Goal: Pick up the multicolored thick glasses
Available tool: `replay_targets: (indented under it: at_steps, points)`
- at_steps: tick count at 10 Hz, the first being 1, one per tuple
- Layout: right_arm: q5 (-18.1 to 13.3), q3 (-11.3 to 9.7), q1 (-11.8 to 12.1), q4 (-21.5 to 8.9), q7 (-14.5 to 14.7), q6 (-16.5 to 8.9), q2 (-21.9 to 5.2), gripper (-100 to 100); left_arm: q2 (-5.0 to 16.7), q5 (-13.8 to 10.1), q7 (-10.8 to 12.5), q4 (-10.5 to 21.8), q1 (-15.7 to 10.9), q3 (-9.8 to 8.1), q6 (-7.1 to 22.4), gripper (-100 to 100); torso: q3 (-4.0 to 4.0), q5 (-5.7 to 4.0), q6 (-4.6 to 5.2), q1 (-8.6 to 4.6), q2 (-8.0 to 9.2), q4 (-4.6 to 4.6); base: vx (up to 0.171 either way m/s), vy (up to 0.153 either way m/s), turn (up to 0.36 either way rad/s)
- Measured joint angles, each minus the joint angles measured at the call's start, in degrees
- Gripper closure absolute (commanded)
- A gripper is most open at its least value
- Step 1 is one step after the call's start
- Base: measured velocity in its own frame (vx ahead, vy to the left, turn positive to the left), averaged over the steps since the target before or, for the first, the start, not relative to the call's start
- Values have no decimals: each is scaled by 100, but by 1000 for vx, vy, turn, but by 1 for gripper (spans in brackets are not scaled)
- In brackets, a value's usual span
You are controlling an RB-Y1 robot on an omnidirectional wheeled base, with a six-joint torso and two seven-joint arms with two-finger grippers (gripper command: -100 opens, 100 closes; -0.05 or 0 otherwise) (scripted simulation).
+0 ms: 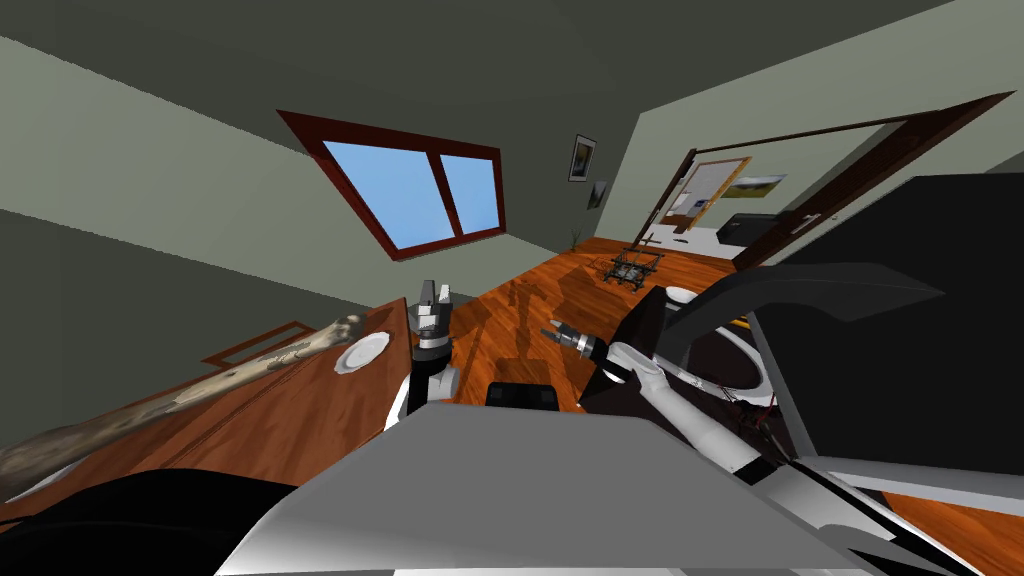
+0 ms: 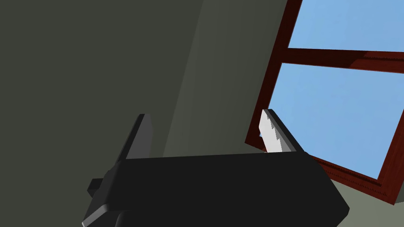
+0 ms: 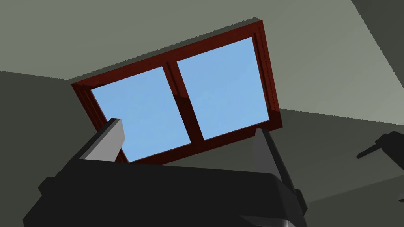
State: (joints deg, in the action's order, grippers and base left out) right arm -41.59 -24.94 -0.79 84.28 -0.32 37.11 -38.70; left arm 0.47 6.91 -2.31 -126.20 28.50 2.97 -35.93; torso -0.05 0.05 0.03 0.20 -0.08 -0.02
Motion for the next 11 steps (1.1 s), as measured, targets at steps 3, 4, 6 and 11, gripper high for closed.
replay_targets:
  at_steps: [3, 4, 6, 11]
  points:
    - [-415, -78, -178, -529, -45, 81, -260, -100, 0, 0, 0, 0, 0, 0, 0, 0, 2, 0, 2, -6, 3, 1, 29, 46, 28]
    - [-592, -143, -279, -696, -92, 58, -356, -100, 0, 0, 0, 0, 0, 0, 0, 0, 0, -1, 0, -5, 1, 0, 26, 37, 26]
    - [-861, -161, -364, -1117, -87, 135, -521, -100, 0, 0, 0, 0, 0, 0, 0, 0, 2, -1, 2, -6, 4, 1, 21, 43, 22]
    - [-1536, -234, -511, -2028, -65, 180, -839, -100, 0, 0, 0, 0, 0, -1, 0, 0, 5, -1, 2, -10, 8, 2, 17, 35, 20]
